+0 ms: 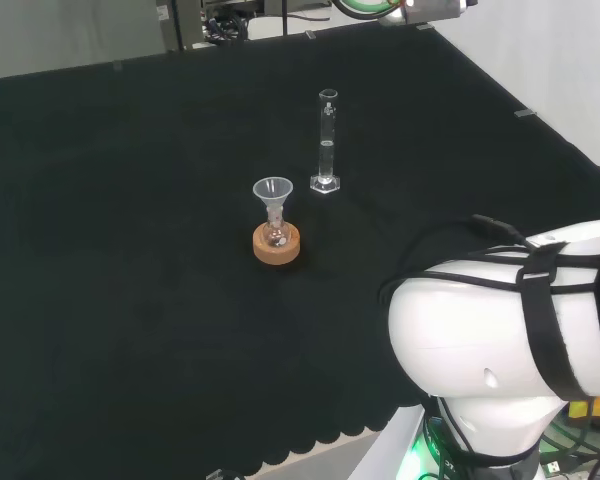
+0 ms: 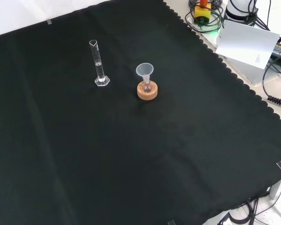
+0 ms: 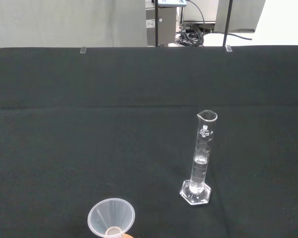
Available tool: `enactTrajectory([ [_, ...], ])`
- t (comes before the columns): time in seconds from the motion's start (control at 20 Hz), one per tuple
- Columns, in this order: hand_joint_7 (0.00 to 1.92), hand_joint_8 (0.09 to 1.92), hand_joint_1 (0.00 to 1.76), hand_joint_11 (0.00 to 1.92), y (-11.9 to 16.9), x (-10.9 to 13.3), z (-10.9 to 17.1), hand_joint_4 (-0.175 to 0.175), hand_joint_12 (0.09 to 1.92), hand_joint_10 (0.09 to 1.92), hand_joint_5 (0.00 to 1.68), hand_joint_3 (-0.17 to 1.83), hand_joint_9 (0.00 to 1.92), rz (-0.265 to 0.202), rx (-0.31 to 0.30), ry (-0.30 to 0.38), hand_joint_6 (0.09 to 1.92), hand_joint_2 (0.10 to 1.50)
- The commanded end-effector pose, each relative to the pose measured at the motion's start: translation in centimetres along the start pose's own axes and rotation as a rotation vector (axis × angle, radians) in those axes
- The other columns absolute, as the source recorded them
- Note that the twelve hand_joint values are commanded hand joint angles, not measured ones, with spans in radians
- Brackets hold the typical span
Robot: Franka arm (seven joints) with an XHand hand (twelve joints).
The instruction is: Pick up the graduated cylinder.
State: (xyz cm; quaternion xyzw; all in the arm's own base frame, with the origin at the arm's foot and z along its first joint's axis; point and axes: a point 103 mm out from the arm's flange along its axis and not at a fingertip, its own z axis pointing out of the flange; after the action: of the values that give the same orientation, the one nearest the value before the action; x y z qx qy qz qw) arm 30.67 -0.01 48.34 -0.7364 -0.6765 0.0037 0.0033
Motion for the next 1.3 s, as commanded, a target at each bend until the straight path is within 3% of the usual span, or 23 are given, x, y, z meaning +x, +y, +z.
enactTrajectory([
  [0.05,0.04,0.55,0.01,0.19,0.0,0.0,0.0,0.018,1.3,0.64,0.15,0.54,0.27,0.002,-0.011,-0.01,0.22,1.1],
  [0.2,0.04,0.53,0.0,0.15,0.1,-0.2,0.1,0.018,1.36,0.63,0.2,0.42,0.27,0.013,-0.007,0.005,0.09,1.16],
  [0.5,0.04,0.53,0.0,0.15,0.3,-0.1,0.2,0.019,1.36,0.62,0.21,0.4,0.27,0.027,-0.008,-0.002,0.09,1.18],
  [0.9,0.05,0.53,0.0,0.15,2.1,-1.7,3.8,0.017,1.36,0.63,0.22,0.39,0.27,0.066,0.021,0.017,0.09,1.18],
  [1.3,0.07,0.54,0.0,0.15,8.2,-5.3,7.1,0.01,1.36,0.63,0.24,0.38,0.29,0.035,-0.015,0.057,0.09,1.19],
])
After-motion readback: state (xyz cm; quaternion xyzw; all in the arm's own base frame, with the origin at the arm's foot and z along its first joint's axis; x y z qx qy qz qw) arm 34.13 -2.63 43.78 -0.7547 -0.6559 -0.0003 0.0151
